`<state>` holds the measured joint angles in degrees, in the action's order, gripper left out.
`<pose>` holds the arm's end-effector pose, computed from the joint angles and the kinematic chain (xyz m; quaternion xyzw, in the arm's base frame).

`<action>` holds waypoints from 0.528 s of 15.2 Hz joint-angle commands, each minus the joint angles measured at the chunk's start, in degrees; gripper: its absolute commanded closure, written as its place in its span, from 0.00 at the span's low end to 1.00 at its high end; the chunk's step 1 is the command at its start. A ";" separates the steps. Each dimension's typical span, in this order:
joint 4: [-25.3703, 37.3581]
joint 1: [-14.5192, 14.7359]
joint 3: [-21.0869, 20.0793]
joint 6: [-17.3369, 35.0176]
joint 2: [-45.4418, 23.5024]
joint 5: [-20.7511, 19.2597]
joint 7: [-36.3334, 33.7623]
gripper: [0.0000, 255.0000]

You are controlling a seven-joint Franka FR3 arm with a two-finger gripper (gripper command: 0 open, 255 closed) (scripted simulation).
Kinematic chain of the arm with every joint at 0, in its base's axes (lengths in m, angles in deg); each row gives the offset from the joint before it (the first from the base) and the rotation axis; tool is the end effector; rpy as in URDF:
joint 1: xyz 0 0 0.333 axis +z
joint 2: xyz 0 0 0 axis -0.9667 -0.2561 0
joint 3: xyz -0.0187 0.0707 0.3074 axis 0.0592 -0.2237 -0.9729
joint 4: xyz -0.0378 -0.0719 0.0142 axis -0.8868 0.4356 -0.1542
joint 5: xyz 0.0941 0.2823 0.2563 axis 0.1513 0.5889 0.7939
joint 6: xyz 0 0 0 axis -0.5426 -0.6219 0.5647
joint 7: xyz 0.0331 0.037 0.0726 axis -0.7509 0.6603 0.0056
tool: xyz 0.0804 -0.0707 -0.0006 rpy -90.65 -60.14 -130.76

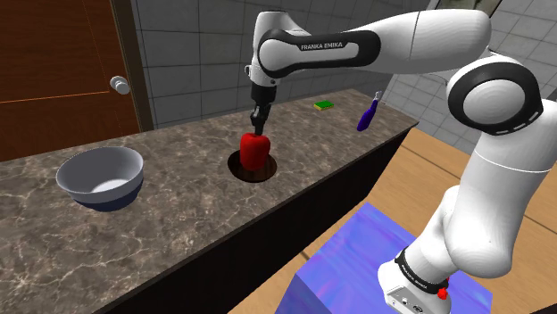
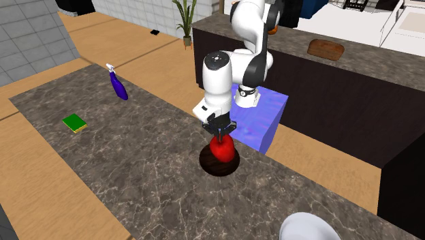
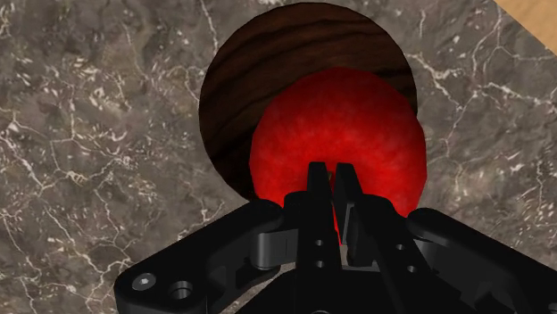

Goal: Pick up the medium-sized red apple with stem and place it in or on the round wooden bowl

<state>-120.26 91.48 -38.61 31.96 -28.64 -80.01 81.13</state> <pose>0.6159 0.1511 0.4571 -0.9670 -0.2524 0.0283 0.0179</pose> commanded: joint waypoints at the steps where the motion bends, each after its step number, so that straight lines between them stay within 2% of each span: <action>1: 0.00 0.00 0.00 0.01 0.01 0.00 0.00 1.00; 2: 0.00 0.00 0.00 0.01 0.01 0.00 0.00 0.00; 7: 0.01 0.00 0.00 0.01 0.00 0.00 0.00 0.00; 8: 1.77 -0.04 0.03 -1.87 0.12 -0.03 -0.03 0.00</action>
<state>-119.49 91.48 -38.61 31.11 -28.52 -80.02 81.08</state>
